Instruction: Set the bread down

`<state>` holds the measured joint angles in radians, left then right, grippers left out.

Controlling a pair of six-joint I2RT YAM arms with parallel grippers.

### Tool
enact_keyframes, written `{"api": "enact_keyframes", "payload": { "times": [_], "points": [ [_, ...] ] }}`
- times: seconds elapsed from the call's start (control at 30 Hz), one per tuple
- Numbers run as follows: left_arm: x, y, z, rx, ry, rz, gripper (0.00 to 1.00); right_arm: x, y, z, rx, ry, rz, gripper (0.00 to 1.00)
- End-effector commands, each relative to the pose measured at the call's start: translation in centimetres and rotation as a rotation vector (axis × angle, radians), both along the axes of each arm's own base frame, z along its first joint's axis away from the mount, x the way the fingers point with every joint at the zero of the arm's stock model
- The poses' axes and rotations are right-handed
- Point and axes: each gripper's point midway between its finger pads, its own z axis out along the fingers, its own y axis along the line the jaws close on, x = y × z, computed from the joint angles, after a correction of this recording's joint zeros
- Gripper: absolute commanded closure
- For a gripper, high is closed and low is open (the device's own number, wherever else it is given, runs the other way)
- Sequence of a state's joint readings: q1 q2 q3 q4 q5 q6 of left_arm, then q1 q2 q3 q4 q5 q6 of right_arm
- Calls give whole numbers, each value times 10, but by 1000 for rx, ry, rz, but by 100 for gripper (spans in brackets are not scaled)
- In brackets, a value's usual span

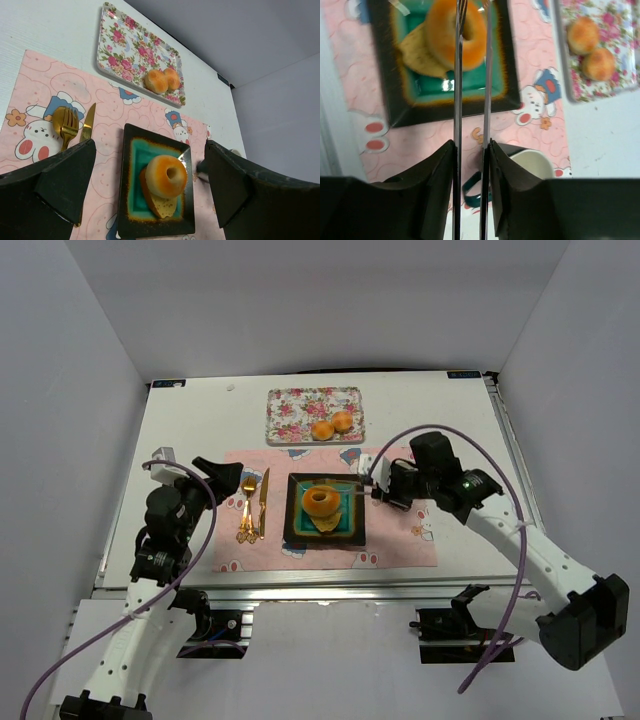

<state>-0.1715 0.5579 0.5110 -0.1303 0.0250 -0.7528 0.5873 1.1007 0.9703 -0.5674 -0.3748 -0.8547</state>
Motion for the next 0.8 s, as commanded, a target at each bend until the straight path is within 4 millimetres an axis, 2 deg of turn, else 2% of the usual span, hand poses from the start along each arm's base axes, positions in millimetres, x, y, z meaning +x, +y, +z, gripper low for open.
{"api": "enact_keyframes", "payload": {
  "times": [0.0,0.03,0.07,0.1,0.13,0.17,0.2,0.23,0.27,0.37,0.47,0.53,0.57,0.6,0.63,0.7,0.73,0.77],
  "points": [
    [1,0,1,-5,-8,-1,2,48,10,46,122,-73,-140,63],
    [1,-1,2,-4,-6,-3,2,59,9,50,133,-75,-165,64],
    [1,-1,2,-3,-5,-6,2,77,4,40,118,-38,-210,67],
    [1,-1,0,-1,2,-4,2,89,6,52,150,-30,-230,68],
    [1,-1,2,2,-1,-5,3,98,4,55,162,-19,-249,69],
    [1,0,2,2,-1,-2,3,114,-1,45,158,22,-284,71],
    [1,0,2,3,-1,1,4,121,-3,45,171,48,-307,71],
    [0,0,2,0,-2,-2,4,132,-3,59,196,41,-324,72],
    [0,0,2,-1,-2,-1,6,143,-10,49,197,94,-353,73],
    [-1,-1,-1,-4,3,-4,8,162,-20,45,195,128,-403,74],
    [-1,-1,-3,-6,2,-8,15,178,-32,36,219,180,-461,74],
    [-1,-4,-2,-8,-9,-24,42,185,-41,24,240,280,-525,75],
    [-1,-5,-1,-11,-11,-28,56,189,-42,31,267,297,-534,75],
    [0,-5,-3,-10,-2,-30,85,191,-46,29,280,321,-554,76],
    [0,-5,-4,-7,2,-30,94,197,-56,26,289,337,-587,76],
    [1,-6,-5,2,14,-32,100,204,-69,24,309,334,-635,77],
    [1,-5,-7,3,19,-31,100,210,-87,24,327,322,-680,79],
    [1,-5,-7,3,17,-31,100,211,-97,15,344,351,-733,82]
  ]
}}
